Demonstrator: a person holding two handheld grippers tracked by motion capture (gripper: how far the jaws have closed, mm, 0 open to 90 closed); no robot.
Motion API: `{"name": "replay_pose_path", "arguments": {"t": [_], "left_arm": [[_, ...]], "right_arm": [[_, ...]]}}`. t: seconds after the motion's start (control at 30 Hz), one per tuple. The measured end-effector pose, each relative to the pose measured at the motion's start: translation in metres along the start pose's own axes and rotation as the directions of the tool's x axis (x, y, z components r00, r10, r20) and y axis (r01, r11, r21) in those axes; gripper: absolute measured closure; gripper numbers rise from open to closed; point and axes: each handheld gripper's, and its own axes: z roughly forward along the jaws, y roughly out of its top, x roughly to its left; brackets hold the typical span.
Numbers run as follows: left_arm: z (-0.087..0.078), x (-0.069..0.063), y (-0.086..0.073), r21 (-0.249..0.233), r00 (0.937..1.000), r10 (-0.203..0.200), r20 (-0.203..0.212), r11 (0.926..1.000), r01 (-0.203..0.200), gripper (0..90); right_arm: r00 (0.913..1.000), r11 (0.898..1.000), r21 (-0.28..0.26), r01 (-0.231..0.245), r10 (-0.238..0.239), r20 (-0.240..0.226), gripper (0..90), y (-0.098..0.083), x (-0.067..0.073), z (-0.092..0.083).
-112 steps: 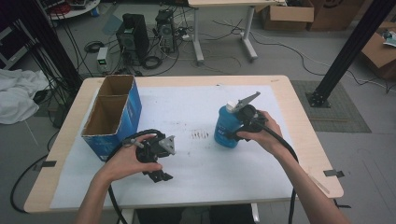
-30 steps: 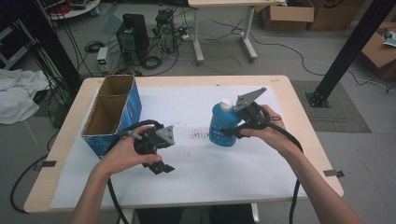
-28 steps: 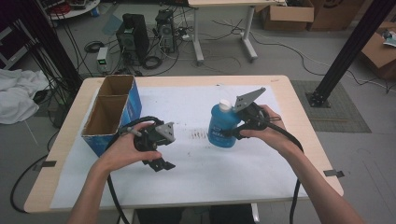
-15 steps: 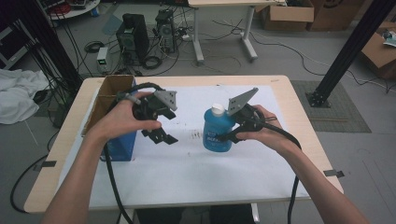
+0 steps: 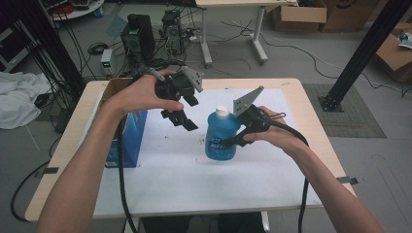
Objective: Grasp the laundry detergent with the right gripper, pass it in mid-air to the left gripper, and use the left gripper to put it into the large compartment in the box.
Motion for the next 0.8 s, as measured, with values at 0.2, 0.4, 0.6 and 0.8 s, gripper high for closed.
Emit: {"name": "replay_pose_path", "arguments": {"t": [0.2,0.4,0.6,0.8], "left_arm": [[0.007,-0.001,0.011,0.007,0.9998,0.013,0.014,0.9999,-0.013,16.9],[0.017,-0.003,0.018,0.044,0.9999,0.008,0.008,0.9990,-0.008,17.0],[0.028,-0.004,0.024,0.058,0.9997,0.015,0.018,0.9982,-0.016,17.2],[0.034,-0.005,0.027,0.061,0.9994,0.021,0.026,0.9979,-0.023,17.6]], "right_arm": [[0.9992,0.999,0.031,0.037,-0.037,-0.012,45.4,0.005,-0.003,0.007],[0.9986,0.998,0.029,0.049,-0.048,-0.021,45.4,0.008,-0.002,0.012],[0.9977,0.997,0.037,0.064,-0.063,-0.025,45.3,0.013,0.001,0.014],[0.9974,0.997,0.040,0.069,-0.068,-0.023,45.3,0.014,0.002,0.014]]}}
